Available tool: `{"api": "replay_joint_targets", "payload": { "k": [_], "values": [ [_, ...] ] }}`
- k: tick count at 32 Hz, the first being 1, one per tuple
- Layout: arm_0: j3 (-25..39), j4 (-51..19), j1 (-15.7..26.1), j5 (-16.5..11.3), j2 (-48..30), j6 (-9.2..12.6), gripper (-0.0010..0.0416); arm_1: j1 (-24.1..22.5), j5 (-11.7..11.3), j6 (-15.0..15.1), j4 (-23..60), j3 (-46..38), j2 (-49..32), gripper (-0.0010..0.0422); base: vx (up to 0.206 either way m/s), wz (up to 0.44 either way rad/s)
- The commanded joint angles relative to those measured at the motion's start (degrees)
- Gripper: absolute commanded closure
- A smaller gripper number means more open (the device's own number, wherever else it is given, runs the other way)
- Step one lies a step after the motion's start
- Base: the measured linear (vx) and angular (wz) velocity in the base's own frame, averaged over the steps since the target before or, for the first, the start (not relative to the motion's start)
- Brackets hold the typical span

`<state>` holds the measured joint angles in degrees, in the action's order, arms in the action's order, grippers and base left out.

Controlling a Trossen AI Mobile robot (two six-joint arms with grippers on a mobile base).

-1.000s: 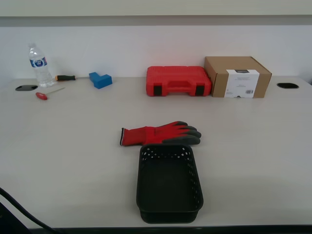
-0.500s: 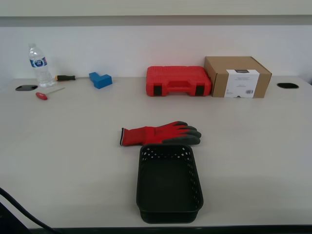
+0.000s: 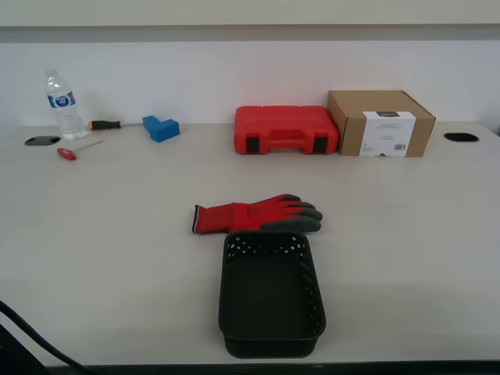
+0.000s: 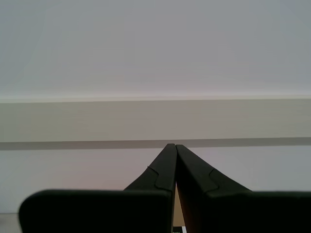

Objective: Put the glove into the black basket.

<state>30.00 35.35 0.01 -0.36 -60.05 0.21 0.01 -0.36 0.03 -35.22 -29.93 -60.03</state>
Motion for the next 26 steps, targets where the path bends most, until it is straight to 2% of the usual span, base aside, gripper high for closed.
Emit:
{"api": "replay_joint_targets", "payload": {
  "k": [1, 11, 13, 15, 17, 19, 20, 21, 23, 24, 26],
  "values": [
    [0.04, 0.17, 0.04, 0.04, 0.00, -0.04, 0.0405, 0.00, -0.04, 0.02, -0.20, -0.07, 0.00, 0.0412, 0.000, 0.000],
    [0.04, 0.39, 0.09, -0.04, 0.00, 0.02, 0.0405, -0.02, -0.04, 0.00, -0.17, -0.07, 0.00, 0.0412, 0.000, 0.000],
    [0.04, 0.31, 0.13, -0.26, 0.00, 1.44, 0.0405, 0.00, -0.04, 0.02, -0.20, -0.07, 0.00, 0.0412, 0.000, 0.000],
    [0.28, 0.46, 0.15, -0.72, 0.00, 1.49, 0.0405, 0.00, -0.04, 0.00, -0.20, -0.07, 0.00, 0.0412, 0.000, 0.000],
    [1.18, 0.17, 0.22, -2.40, 0.00, 2.27, 0.0405, 0.00, -0.04, 0.00, -0.17, -0.07, 0.00, 0.0412, 0.000, 0.000],
    [2.45, 0.20, 0.44, -3.39, 0.00, 4.48, 0.0405, 0.00, -0.04, 0.00, -0.17, -0.07, 0.00, 0.0412, 0.000, 0.000],
    [3.63, 0.17, 0.48, -5.46, 0.00, 5.68, 0.0405, 0.00, -0.04, 0.00, -0.20, -0.07, 0.00, 0.0412, 0.000, 0.000],
    [4.28, 0.15, 0.50, -7.58, 0.00, 5.77, 0.0405, -0.02, -0.04, 0.00, -0.17, -0.07, 0.00, 0.0412, 0.000, 0.000],
    [6.78, -0.48, 0.55, -14.58, -0.74, 5.88, 0.0405, 0.00, -0.04, 0.00, -0.17, -0.07, 0.00, 0.0412, 0.000, 0.000],
    [7.80, -2.05, 0.68, -15.80, -0.83, 5.92, 0.0405, 0.00, -0.04, 0.00, -0.17, -0.07, 0.00, 0.0412, 0.000, 0.000],
    [12.00, -11.10, 1.25, -16.09, -2.12, 5.46, 0.0405, 0.00, -0.04, 0.00, -0.17, -0.07, 0.00, 0.0412, 0.000, 0.000]
  ]
}}
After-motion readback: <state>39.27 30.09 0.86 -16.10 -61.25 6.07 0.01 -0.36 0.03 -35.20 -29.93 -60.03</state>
